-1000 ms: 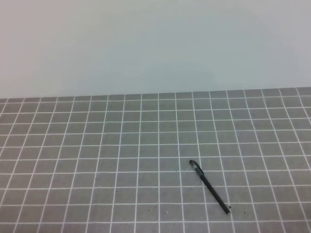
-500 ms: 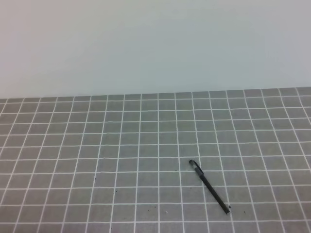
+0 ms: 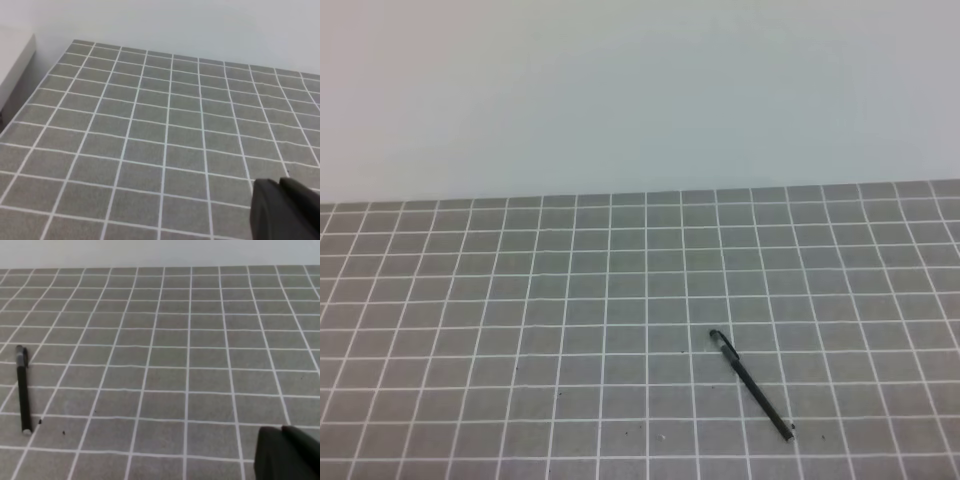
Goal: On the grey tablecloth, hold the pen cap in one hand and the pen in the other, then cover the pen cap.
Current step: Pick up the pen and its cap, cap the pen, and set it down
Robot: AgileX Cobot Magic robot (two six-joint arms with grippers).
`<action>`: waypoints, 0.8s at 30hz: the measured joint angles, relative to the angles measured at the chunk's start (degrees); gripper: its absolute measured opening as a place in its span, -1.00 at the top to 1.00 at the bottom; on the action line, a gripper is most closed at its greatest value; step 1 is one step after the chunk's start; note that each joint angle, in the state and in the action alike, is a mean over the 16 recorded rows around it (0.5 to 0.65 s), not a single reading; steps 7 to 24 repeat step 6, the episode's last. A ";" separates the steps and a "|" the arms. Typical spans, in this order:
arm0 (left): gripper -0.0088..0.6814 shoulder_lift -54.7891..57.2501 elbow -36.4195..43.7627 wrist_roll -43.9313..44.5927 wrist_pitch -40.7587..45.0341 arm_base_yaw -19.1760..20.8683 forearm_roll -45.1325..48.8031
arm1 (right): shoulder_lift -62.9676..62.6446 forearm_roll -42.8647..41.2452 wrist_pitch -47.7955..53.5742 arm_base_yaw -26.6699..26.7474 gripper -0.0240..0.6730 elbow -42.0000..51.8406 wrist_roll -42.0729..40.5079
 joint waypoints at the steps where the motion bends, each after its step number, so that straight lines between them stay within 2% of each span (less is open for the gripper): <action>1: 0.97 0.00 0.00 0.00 0.00 0.00 0.01 | 0.01 -0.17 0.45 -0.10 0.91 -0.01 0.01; 24: 0.97 0.00 0.00 0.00 0.00 0.00 0.06 | 0.02 -0.71 1.10 -0.10 0.91 -0.08 0.10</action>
